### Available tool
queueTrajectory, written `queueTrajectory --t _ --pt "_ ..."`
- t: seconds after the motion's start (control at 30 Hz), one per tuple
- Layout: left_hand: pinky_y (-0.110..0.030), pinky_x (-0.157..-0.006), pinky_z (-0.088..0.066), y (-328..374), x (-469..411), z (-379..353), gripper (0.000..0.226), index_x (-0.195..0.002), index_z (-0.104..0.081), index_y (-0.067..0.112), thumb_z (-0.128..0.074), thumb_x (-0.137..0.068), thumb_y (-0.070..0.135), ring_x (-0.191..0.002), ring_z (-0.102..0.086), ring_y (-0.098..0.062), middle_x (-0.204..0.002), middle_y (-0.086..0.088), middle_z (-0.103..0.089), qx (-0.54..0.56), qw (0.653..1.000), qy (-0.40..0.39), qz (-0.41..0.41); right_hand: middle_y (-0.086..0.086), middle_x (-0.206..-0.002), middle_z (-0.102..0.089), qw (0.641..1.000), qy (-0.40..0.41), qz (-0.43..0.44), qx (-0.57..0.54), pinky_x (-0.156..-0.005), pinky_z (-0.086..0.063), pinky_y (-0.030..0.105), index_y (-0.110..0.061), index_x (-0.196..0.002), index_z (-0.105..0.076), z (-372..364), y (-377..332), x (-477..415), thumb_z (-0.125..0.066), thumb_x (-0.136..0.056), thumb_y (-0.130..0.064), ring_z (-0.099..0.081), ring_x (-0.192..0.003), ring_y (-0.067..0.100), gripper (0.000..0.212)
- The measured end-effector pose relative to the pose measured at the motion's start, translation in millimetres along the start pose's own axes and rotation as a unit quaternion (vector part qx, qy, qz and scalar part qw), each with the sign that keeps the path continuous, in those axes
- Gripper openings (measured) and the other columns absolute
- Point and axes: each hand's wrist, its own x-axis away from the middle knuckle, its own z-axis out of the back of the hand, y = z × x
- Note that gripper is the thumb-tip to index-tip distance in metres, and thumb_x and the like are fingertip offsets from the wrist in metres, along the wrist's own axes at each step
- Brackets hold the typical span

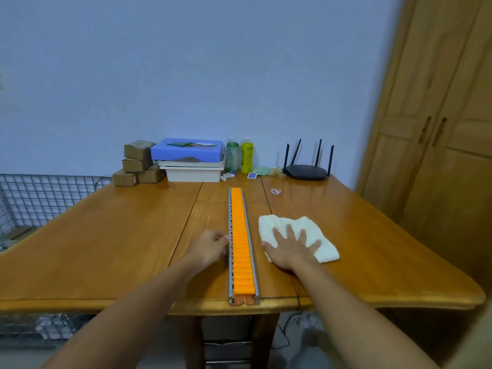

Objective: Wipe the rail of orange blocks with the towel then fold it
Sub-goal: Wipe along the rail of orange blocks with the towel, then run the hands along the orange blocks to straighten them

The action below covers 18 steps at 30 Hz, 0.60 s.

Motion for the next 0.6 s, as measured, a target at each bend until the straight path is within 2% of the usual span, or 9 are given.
queueTrajectory --t 0.13,0.33,0.4,0.47,0.53,0.6 --pt "-0.024 -0.062 -0.048 -1 -7 -2 0.023 -0.098 -0.066 0.019 -0.048 -0.107 0.031 -0.07 -0.059 -0.012 -0.085 -0.002 -0.067 0.001 1.0 -0.007 -0.002 -0.005 -0.166 0.017 0.999 -0.034 -0.009 0.016 -0.107 0.012 0.075 -0.044 -0.157 0.006 10 0 -2 -0.013 -0.091 -0.079 0.016 -0.15 0.039 0.077" --pt "-0.023 -0.058 -0.047 0 -16 -4 0.019 -0.097 -0.064 0.02 -0.051 -0.106 0.03 -0.065 -0.059 -0.011 -0.084 -0.003 -0.068 -0.009 1.0 0.002 0.005 -0.004 -0.167 0.016 0.999 -0.038 -0.023 0.013 -0.107 0.011 0.075 -0.045 -0.157 0.005 7 -2 -5 -0.011 -0.091 -0.079 0.014 -0.15 0.039 0.076" --pt "-0.025 -0.059 -0.049 0 -21 -1 0.016 -0.1 -0.064 0.02 -0.052 -0.105 0.028 -0.066 -0.061 -0.012 -0.087 -0.005 -0.07 -0.014 1.0 0.007 0.006 -0.003 -0.168 0.006 0.999 -0.034 -0.03 -0.002 -0.108 0.007 0.075 -0.045 -0.158 -0.005 14 -3 -9 -0.012 -0.091 -0.08 0.007 -0.151 0.04 0.076" --pt "-0.028 -0.061 -0.052 1 -28 2 0.015 -0.102 -0.065 0.02 -0.052 -0.105 0.028 -0.068 -0.064 -0.013 -0.087 -0.005 -0.071 -0.016 1.0 0.014 0.004 0.0 -0.167 -0.01 1.0 0.01 -0.026 -0.01 -0.11 -0.001 0.072 -0.042 -0.157 -0.02 22 -6 -15 -0.014 -0.092 -0.078 -0.006 -0.15 0.039 0.074" --pt "-0.033 -0.066 -0.058 3 -38 4 0.013 -0.104 -0.064 0.02 -0.053 -0.105 0.027 -0.071 -0.067 -0.017 -0.086 -0.005 -0.072 -0.015 1.0 0.019 0.005 0.004 -0.163 -0.025 0.997 0.075 0.001 -0.006 -0.114 -0.011 0.064 -0.037 -0.153 -0.033 30 -10 -24 -0.017 -0.096 -0.072 -0.019 -0.147 0.035 0.068" --pt "-0.039 -0.07 -0.061 5 -49 5 0.014 -0.109 -0.064 0.019 -0.054 -0.104 0.026 -0.078 -0.071 -0.024 -0.086 -0.005 -0.071 -0.023 0.999 0.021 0.007 0.007 -0.15 -0.045 0.99 0.132 0.045 -0.004 -0.109 -0.028 0.053 -0.029 -0.146 -0.046 38 -15 -35 -0.023 -0.101 -0.063 -0.037 -0.137 0.031 0.061"
